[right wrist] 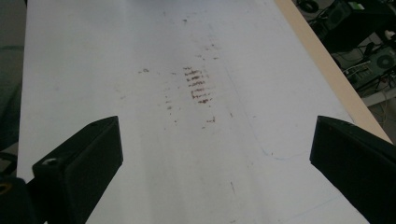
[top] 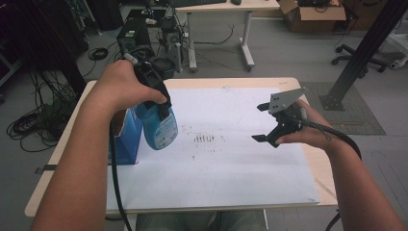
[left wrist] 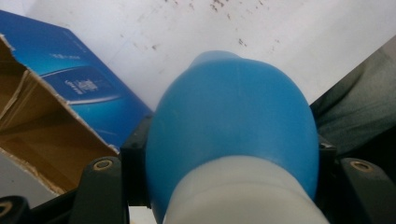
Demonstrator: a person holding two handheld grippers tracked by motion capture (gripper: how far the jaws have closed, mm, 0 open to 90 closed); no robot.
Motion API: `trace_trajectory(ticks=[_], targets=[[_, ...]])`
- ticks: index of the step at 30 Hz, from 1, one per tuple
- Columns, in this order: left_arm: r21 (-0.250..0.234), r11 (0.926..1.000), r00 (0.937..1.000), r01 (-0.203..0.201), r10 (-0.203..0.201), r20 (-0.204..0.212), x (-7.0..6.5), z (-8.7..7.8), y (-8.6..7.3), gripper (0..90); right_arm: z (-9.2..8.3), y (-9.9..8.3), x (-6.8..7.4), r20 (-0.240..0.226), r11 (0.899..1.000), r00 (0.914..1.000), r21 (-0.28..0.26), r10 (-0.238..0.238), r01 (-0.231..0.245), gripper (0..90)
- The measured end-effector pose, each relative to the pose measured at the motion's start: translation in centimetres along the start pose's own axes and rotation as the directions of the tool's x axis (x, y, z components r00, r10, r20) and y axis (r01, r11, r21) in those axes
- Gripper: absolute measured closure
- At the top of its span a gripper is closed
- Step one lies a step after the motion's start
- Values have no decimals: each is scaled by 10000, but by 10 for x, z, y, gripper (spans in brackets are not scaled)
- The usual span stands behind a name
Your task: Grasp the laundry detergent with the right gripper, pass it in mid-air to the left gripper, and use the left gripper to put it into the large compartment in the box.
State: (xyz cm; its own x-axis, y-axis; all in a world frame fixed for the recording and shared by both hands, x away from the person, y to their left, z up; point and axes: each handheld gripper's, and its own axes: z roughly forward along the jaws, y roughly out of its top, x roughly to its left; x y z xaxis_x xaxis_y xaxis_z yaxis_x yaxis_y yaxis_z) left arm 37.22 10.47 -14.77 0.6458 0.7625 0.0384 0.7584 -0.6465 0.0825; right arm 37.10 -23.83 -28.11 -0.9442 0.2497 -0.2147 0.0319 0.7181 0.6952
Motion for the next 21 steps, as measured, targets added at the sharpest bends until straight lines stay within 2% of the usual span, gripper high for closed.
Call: trace_trajectory(ticks=[1,3,7,11,14,17,21], targets=[[23,10000,10000,-82,82,15,1,-2,-1,383,-1,0,-1,-41,10000,10000,93,-2,2,23],[20,9998,9998,217,-217,41,4,-6,-2,383,-2,0,-3,-55,9997,10000,253,-56,58,23],[62,9985,9985,535,-534,-66,12,-13,-5,383,-3,0,-6,-156,9979,9997,623,-166,175,23],[-74,9954,9953,960,-961,-119,19,-20,-8,382,-3,1,-8,-375,9921,9984,1164,-435,476,23],[-212,9913,9915,1297,-1299,-80,24,-26,-11,382,-3,2,-9,-564,9877,9968,1427,-561,637,23],[-21,9847,9846,1744,-1744,-144,28,-31,-12,383,-3,3,-10,-685,9830,9954,1661,-673,779,23],[218,9794,9792,2009,-2002,-328,35,-38,-14,383,-3,3,-10,-830,9755,9929,1961,-848,997,24]])
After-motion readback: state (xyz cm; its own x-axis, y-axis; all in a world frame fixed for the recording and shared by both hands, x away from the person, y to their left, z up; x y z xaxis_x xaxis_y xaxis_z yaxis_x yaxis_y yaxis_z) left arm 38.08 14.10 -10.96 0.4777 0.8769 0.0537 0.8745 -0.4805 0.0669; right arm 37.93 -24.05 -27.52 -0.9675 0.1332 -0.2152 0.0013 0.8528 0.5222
